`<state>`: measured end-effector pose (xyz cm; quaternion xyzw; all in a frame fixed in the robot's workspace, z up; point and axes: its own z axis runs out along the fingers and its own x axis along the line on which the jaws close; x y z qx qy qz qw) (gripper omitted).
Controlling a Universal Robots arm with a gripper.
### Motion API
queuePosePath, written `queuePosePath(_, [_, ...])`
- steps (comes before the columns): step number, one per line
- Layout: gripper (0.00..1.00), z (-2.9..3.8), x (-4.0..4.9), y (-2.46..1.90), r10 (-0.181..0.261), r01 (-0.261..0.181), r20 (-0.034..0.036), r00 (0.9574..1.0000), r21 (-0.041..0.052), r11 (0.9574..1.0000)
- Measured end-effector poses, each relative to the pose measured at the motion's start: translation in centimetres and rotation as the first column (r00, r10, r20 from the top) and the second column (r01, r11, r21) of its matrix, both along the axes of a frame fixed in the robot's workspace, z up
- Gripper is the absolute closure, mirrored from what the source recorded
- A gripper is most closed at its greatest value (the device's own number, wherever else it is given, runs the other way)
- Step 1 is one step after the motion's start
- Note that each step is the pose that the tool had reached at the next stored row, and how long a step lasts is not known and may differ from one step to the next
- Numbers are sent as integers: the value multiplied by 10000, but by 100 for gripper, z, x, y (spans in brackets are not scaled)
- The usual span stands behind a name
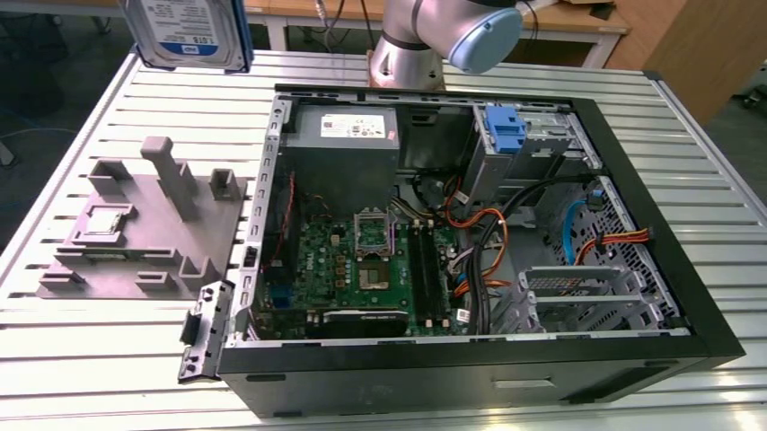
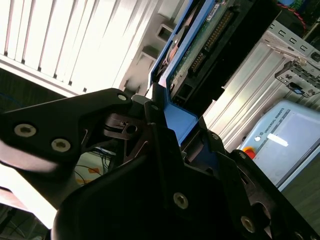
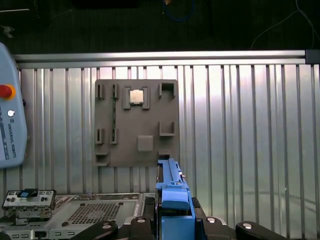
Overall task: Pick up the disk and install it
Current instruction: 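Pick up the disk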
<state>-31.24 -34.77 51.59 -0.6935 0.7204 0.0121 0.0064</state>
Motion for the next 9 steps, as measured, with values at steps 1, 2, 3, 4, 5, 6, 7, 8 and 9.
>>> queuePosePath(1, [64,0,4,0,0,0,0,10000,0,10000])
queuePosePath(2, [64,0,8,0,0,0,0,10000,0,10000])
queuePosePath(3, [64,0,12,0,0,0,0,10000,0,10000])
queuePosePath(4, [64,0,16,0,0,0,-1,10000,0,10000])
queuePosePath(5, [64,0,19,0,0,0,-1,10000,0,10000])
queuePosePath(6, [64,0,23,0,0,0,0,10000,0,10000])
queuePosePath(7, [64,0,27,0,0,0,0,10000,0,10000])
queuePosePath(8, [64,0,31,0,0,0,-1,10000,0,10000])
queuePosePath(9, [64,0,34,0,0,0,0,10000,0,10000])
